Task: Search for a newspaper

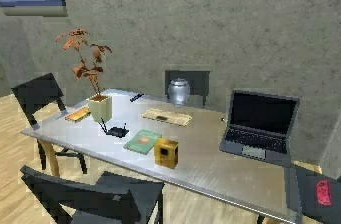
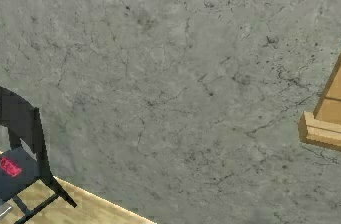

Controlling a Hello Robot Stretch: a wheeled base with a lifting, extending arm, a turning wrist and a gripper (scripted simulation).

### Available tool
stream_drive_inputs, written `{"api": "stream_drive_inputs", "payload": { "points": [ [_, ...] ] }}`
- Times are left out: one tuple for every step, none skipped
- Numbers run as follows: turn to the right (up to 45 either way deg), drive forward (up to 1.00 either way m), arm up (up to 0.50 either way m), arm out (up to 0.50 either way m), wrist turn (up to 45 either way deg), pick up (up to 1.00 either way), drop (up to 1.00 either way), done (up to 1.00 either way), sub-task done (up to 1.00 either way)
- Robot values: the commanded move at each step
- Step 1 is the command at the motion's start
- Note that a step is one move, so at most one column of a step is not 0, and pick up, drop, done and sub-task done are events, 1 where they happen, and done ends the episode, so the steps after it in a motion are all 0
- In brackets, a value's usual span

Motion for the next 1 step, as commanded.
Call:
{"api": "stream_drive_inputs", "payload": {
  "points": [
    [0.0, 0.00, 0.00, 0.00, 0.0, 0.00, 0.00, 1.00, 0.00]
  ]
}}
